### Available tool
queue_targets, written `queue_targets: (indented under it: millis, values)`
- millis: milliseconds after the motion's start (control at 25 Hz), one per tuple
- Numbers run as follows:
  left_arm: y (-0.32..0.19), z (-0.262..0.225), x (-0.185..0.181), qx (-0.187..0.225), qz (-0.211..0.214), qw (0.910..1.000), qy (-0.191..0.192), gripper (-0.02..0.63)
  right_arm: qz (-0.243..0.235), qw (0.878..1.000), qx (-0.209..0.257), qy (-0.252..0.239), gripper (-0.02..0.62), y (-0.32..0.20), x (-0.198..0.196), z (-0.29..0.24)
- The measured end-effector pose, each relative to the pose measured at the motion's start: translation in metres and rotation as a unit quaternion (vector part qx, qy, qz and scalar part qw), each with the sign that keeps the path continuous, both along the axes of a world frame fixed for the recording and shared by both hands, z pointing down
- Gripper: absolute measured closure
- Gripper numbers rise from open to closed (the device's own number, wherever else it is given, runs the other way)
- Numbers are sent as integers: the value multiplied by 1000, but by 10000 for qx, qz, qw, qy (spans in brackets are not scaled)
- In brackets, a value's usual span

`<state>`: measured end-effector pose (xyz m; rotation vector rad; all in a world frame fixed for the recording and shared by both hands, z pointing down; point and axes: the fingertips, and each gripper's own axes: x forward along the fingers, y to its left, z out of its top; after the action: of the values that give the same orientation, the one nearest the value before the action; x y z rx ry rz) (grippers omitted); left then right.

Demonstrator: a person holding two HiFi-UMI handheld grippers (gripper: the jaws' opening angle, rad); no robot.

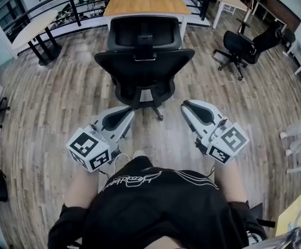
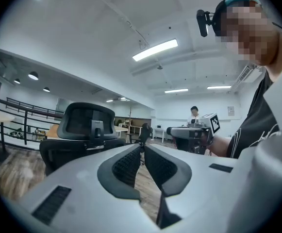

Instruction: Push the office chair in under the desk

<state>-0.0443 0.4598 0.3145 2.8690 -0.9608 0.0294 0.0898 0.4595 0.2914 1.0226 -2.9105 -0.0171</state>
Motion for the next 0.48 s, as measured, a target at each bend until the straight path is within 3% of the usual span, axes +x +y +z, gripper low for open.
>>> queue_targets:
  millis: [320, 480]
  values:
    - [-83, 8, -30, 96, -520, 9984, -187, 593, 632, 9957, 160, 654, 540, -67, 18, 13]
    - [-132, 13, -48, 287, -799, 9935, -756, 519, 797, 9922, 154, 947, 461, -114, 23, 16]
